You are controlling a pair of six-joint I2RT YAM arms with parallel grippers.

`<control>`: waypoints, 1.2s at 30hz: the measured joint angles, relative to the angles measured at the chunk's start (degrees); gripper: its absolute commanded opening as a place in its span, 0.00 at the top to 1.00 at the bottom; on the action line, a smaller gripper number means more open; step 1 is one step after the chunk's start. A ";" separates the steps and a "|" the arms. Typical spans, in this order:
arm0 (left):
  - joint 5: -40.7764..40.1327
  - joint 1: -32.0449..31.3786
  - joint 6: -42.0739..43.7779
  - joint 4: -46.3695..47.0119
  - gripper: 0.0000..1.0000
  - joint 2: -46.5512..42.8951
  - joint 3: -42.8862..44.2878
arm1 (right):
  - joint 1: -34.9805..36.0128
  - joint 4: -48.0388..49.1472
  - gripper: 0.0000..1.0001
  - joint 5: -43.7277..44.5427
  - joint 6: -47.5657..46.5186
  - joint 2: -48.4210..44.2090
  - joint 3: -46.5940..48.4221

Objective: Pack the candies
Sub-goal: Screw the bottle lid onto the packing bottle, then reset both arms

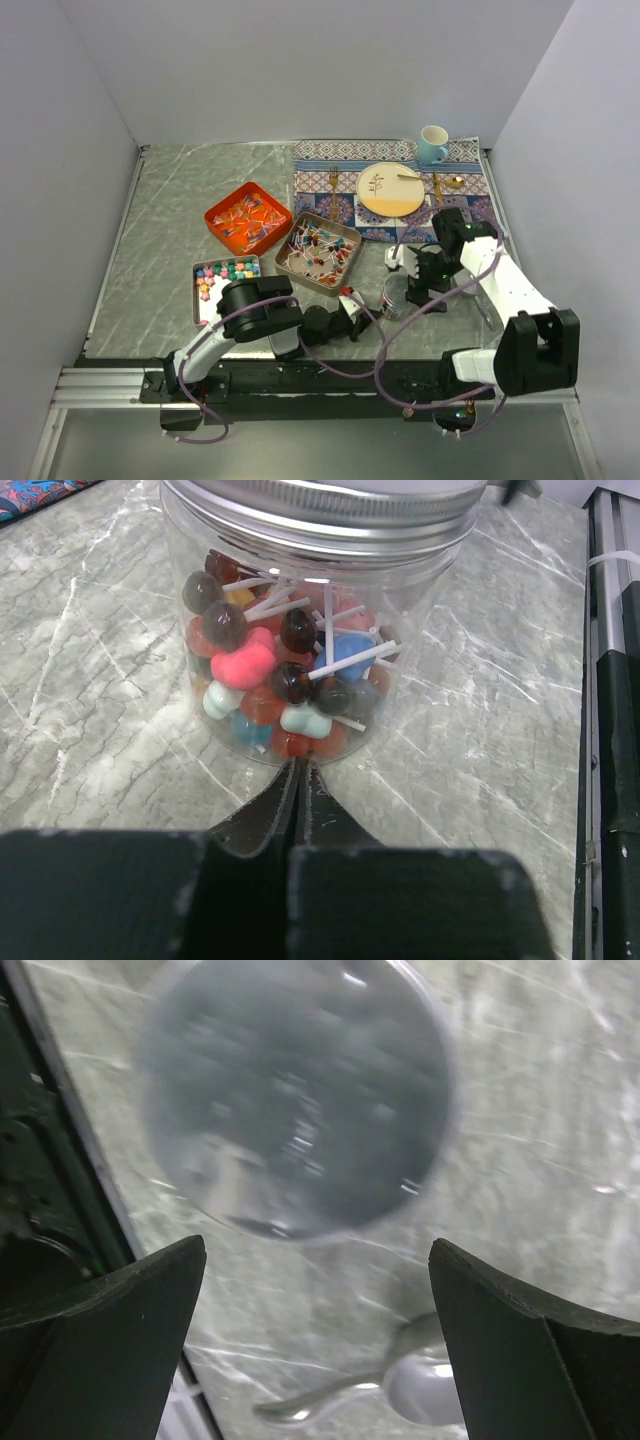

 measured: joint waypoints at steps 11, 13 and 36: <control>3.56 -0.70 1.97 -0.02 0.16 -0.48 0.04 | -9.90 -3.08 0.00 -2.40 -15.19 -2.89 4.76; 3.54 -0.92 2.69 -0.13 0.07 -0.85 -0.15 | -8.87 -3.19 0.00 -3.63 -16.70 -3.85 6.84; 0.31 20.24 1.05 -62.75 0.04 -51.04 13.77 | -10.34 23.21 0.00 7.15 57.29 -7.87 18.25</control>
